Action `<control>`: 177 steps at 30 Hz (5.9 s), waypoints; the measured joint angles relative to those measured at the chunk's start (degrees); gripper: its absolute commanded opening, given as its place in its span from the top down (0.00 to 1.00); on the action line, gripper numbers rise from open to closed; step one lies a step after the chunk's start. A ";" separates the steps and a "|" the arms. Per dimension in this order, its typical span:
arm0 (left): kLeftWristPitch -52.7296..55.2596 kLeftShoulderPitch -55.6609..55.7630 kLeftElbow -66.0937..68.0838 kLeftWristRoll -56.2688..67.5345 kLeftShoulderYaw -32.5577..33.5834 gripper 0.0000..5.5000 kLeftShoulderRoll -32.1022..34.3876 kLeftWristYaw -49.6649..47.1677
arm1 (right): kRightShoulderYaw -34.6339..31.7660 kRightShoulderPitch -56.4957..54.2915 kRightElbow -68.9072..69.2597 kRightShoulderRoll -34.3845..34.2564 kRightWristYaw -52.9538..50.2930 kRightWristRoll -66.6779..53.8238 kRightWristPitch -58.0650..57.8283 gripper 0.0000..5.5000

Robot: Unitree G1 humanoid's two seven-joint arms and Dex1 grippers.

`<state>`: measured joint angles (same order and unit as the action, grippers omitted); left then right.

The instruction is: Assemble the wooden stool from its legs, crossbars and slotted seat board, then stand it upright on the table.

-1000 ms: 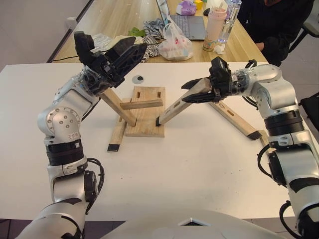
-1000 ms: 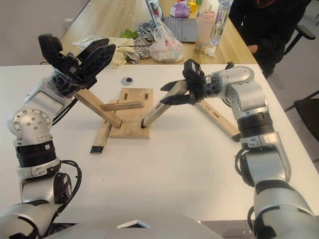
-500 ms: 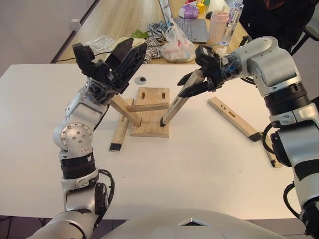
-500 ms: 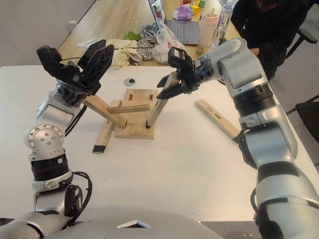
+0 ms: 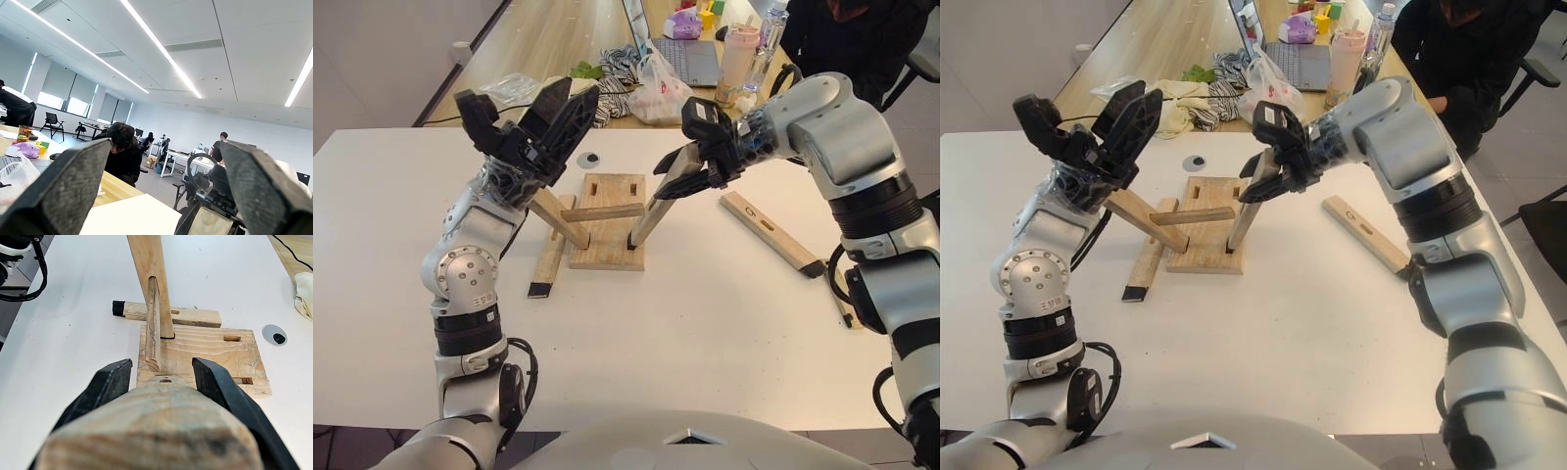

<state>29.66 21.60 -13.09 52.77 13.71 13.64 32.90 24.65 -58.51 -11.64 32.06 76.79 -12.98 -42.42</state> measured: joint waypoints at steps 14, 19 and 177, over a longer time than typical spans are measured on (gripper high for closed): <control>-1.26 -0.28 0.07 -0.45 -0.07 0.27 -0.07 -1.78 | 0.43 1.00 3.44 -4.25 -5.06 0.32 -5.23 0.63; -1.33 0.02 0.11 -3.12 -1.61 0.27 0.76 -2.51 | 0.42 1.90 5.20 -4.23 -5.71 0.63 -5.41 0.63; -0.66 2.37 28.66 -41.46 -25.33 1.00 4.00 -1.77 | -0.95 31.25 -4.42 -11.19 -34.59 22.03 17.26 1.00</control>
<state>29.00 23.97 15.57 11.31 -11.62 17.64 31.13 23.70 -27.25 -16.06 20.87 42.21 9.05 -25.16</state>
